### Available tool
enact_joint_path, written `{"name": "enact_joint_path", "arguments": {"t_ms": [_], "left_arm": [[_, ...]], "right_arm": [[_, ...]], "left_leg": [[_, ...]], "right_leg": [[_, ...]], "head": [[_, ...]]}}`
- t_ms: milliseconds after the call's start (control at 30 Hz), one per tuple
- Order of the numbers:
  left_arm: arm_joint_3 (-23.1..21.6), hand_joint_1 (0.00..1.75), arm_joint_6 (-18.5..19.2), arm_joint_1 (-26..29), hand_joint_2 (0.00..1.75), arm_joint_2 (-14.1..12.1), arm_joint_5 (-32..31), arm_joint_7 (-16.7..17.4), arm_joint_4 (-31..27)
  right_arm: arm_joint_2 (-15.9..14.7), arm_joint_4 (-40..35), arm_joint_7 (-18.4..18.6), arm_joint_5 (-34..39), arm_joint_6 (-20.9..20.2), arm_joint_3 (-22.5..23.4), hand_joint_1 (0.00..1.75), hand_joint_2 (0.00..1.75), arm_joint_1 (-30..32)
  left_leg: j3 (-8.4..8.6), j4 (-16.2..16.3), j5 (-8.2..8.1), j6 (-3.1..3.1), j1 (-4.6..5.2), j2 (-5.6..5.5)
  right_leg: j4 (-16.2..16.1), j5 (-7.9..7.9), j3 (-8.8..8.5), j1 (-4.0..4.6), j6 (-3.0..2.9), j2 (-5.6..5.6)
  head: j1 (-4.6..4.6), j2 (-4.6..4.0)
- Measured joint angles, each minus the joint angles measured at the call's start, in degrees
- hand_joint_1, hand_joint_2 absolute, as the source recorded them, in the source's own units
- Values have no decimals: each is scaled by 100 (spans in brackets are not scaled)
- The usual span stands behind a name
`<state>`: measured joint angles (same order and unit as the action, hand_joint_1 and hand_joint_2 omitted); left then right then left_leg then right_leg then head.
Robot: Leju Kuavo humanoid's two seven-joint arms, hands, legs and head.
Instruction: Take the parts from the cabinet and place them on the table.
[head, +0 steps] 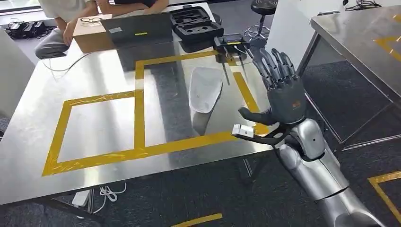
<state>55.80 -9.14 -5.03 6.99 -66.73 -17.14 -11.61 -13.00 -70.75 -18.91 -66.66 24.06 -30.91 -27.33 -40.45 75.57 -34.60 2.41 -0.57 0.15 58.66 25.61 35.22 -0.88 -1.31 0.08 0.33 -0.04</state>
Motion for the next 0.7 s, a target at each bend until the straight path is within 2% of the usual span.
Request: {"name": "enact_joint_path", "arguments": {"t_ms": [33, 67, 100, 133, 167, 233, 267, 300, 333, 400, 433, 467, 500, 533, 600, 633, 667, 700], "left_arm": [[0, 0, 11, -2, 0, -9, -7, 4, 0], [0, 0, 17, -4, 0, -11, -11, 9, -2], [0, 0, 24, -11, 0, -15, -15, 9, -4], [0, 0, 33, -26, 0, -15, -22, 11, -2], [0, 0, 44, -20, 0, -15, -24, 9, -2], [0, 0, 44, -26, 0, -22, -26, 20, -4], [0, 0, 44, -23, 0, -22, -24, 24, -2], [0, 0, 44, -33, 0, -18, -24, 28, -2], [0, 0, 44, -38, 0, -20, -22, 29, -2], [0, 0, 37, -35, 0, -28, -7, 33, -7], [0, 0, 35, -35, 0, -28, -4, 35, -7], [0, 0, 31, -35, 0, -28, 2, 37, -4], [0, 0, 31, -31, 0, -28, 4, 48, -4], [0, 0, 31, -28, 0, -28, 9, 59, -2], [0, 0, 31, -29, 0, -28, 20, 55, -2], [0, 0, 31, -29, 0, -22, 46, 28, -2], [2, 0, 22, -29, 0, -26, 96, -8, -4], [4, 0, 22, -29, 0, -50, 142, -37, -7]], "right_arm": [[-2, -20, 9, -9, -2, 0, 0, 0, 10], [-2, -44, 13, -13, -2, 4, 0, 0, 7], [-2, -76, 22, -19, -9, 15, 0, 0, 3], [-2, -109, 24, -33, -13, 33, 0, 0, 4], [-11, -116, 22, -42, -20, 39, 0, 0, -19], [-11, -131, 37, -52, -22, 37, 0, 0, -46], [-11, -131, 55, -76, -24, 42, 0, 0, -44], [-9, -131, 70, -105, -17, 44, 0, 0, -44], [-9, -131, 72, -126, -20, 44, 0, 0, -46], [-4, -131, 85, -155, -22, 44, 0, 0, -46], [-2, -131, 85, -168, -39, 44, 0, 0, -46], [9, -129, 81, -183, -67, 42, 0, 0, -47], [22, -129, 74, -208, -101, 42, 0, 0, -55], [46, -129, 74, -238, -142, 39, 0, 0, -77], [103, -129, 107, -300, -177, 39, 0, 0, -157], [133, -129, 122, -352, -197, 39, 0, 0, -202], [183, -131, 127, -399, -225, 39, 0, 0, -210], [225, -129, 124, -439, -241, 35, 0, 0, -240]], "left_leg": [[248, -343, 168, -3, -8, 1], [602, -878, 357, -13, -15, 1], [987, -1455, 475, -20, -21, 2], [1141, -1646, 362, -59, 3, -8], [1049, -1579, 507, -100, 29, -51], [985, -1625, 460, -179, 34, -57], [956, -1652, 498, -242, 34, -54], [955, -1674, 558, -311, 6, -29], [923, -1675, 603, -348, 7, -29], [804, -1666, 699, -380, 16, -24], [742, -1660, 739, -393, 32, -22], [682, -1652, 779, -398, 46, -21], [630, -1645, 812, -398, 59, -21], [588, -1635, 841, -394, 69, -22], [542, -1623, 887, -376, 86, -24], [530, -1619, 910, -355, 84, -21], [527, -1638, 950, -304, 90, -26], [529, -1635, 969, -273, 79, -25]], "right_leg": [[7, -35, 44, -4, 20, 1], [19, -63, 83, -15, 46, 3], [42, -85, 106, -19, 77, 3], [50, -111, 133, -6, 118, 1], [43, -136, 126, -8, 156, -1], [31, -192, 137, -6, 234, 7], [11, -224, 145, -11, 279, 9], [68, -163, 180, -26, 306, 8], [232, 69, 261, -26, 323, 4], [1044, 675, 547, -22, 355, 5], [1489, 876, 689, -19, 366, 5], [1785, 954, 753, -13, 361, 5], [1768, 894, 672, -5, 343, 5], [1485, 749, 443, 7, 312, 5], [411, 410, -279, 44, 214, 6], [-31, 507, -503, 72, 149, 2], [47, 373, -507, 116, 154, -14], [9, 350, -478, 125, 120, -3]], "head": [[0, 0], [0, 0], [-2, 0], [-2, 0], [20, 0], [17, 0], [11, 0], [15, 0], [18, 0], [17, 0], [20, 0], [18, 0], [20, 0], [20, 0], [20, 0], [13, 0], [9, 0], [37, 0]]}}
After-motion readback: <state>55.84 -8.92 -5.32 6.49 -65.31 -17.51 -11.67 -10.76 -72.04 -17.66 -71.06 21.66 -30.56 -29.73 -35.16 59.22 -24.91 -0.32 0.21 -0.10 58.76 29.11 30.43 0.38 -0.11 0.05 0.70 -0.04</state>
